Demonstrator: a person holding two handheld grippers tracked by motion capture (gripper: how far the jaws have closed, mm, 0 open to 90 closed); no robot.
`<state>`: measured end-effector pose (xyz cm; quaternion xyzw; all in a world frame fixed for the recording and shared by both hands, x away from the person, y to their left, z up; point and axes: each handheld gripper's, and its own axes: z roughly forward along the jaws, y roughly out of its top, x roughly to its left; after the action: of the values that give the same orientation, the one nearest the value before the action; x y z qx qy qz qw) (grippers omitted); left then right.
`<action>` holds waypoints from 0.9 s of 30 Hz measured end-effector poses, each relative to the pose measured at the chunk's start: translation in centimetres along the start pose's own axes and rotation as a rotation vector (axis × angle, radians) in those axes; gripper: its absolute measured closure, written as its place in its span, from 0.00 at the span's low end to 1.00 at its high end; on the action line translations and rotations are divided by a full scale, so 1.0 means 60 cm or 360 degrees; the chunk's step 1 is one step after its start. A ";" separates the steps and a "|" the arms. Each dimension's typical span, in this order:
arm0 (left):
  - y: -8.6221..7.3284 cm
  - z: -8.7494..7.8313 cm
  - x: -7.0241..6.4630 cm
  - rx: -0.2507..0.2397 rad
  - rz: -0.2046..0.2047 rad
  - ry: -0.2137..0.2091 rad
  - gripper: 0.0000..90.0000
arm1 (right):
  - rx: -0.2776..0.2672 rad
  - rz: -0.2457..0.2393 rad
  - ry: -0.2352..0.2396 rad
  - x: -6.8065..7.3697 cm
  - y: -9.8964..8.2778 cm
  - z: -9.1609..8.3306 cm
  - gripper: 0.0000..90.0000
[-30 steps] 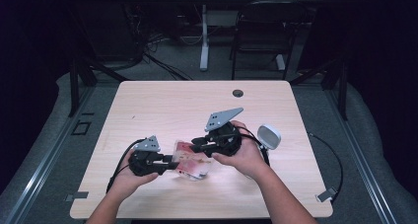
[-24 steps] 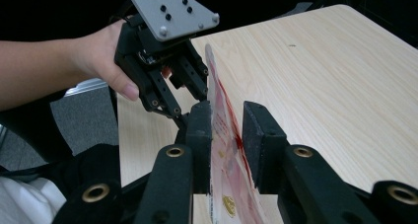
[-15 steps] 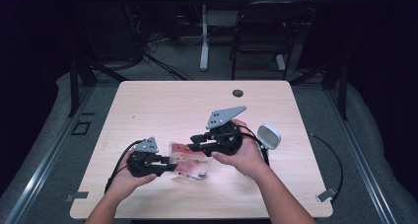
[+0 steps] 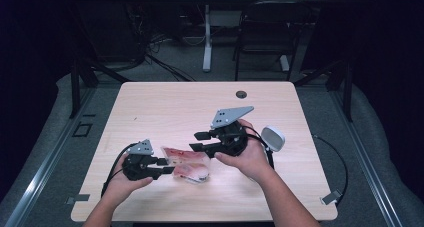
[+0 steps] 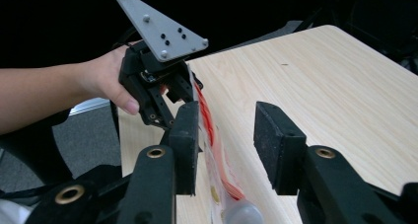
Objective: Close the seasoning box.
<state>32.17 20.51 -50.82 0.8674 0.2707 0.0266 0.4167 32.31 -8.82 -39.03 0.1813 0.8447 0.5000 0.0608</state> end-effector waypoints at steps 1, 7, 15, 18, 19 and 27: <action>-0.001 -0.001 0.001 0.0011 0.0001 0.0008 0.68 | -0.0001 0.0003 -0.0005 0.000 -0.001 -0.001 0.67; -0.007 -0.006 0.005 0.0010 -0.0027 0.0048 0.64 | -0.0026 0.0030 -0.0066 -0.001 -0.004 -0.010 0.64; -0.014 -0.019 0.010 -0.0013 -0.0055 0.0075 0.63 | -0.0033 0.0062 -0.0137 -0.002 -0.011 -0.024 0.62; -0.017 -0.025 0.011 -0.0025 -0.0071 0.0092 0.62 | -0.0041 0.0064 -0.0168 -0.002 -0.012 -0.030 0.59; -0.017 -0.027 0.012 -0.0025 -0.0079 0.0105 0.62 | -0.0038 0.0062 -0.0191 -0.002 -0.012 -0.032 0.58; -0.022 -0.032 0.018 -0.0034 -0.0102 0.0120 0.61 | -0.0026 0.0113 -0.0366 -0.018 -0.023 -0.053 0.50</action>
<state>31.98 23.08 -50.73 0.8521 0.3135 0.0489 0.4161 32.07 -12.44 -38.71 0.2666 0.8211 0.4845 0.1411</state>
